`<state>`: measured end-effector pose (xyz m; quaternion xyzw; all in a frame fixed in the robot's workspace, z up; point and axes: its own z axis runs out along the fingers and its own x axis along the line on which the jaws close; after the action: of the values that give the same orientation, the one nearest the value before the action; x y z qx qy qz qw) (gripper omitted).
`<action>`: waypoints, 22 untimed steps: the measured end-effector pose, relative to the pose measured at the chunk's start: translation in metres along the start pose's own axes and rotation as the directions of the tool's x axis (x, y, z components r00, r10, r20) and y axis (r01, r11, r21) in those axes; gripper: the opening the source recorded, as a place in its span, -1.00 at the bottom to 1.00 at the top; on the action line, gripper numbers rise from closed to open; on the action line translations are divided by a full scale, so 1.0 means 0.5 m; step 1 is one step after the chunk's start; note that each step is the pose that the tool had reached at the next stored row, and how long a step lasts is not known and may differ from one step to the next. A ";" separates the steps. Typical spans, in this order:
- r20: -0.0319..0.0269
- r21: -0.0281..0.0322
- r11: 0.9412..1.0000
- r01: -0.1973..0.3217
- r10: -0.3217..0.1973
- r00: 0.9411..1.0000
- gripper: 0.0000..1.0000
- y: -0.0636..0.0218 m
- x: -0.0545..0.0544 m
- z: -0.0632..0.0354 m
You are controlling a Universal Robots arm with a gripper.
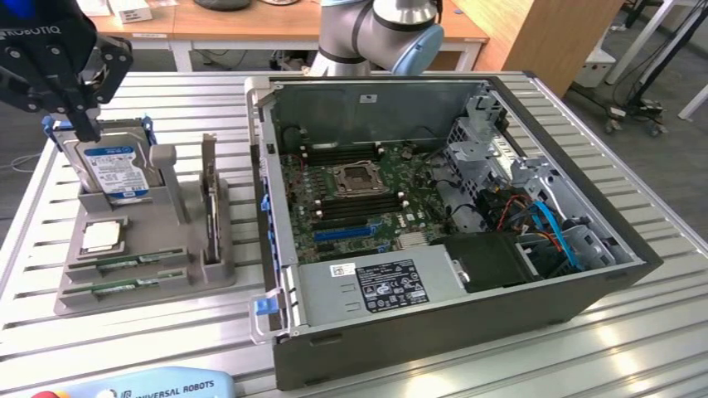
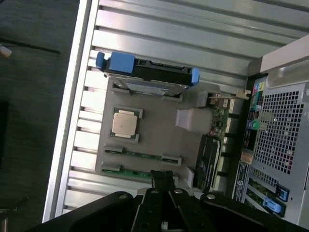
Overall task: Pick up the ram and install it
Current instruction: 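Pick up the ram and move it above insertion slot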
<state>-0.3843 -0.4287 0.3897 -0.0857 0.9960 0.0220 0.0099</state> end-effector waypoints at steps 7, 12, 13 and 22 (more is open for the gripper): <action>-0.004 -0.003 0.994 0.106 -0.106 0.994 -0.80 0.000 0.000 0.000; -0.007 -0.005 0.985 0.175 -0.175 0.985 -0.80 0.000 0.000 0.000; -0.008 -0.005 0.982 0.189 -0.189 0.982 -0.80 0.000 0.000 0.000; -0.012 -0.009 0.951 0.309 -0.309 0.951 -0.80 0.000 0.000 0.000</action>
<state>-0.3843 -0.4286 0.3897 -0.2406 0.9703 0.0232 0.0064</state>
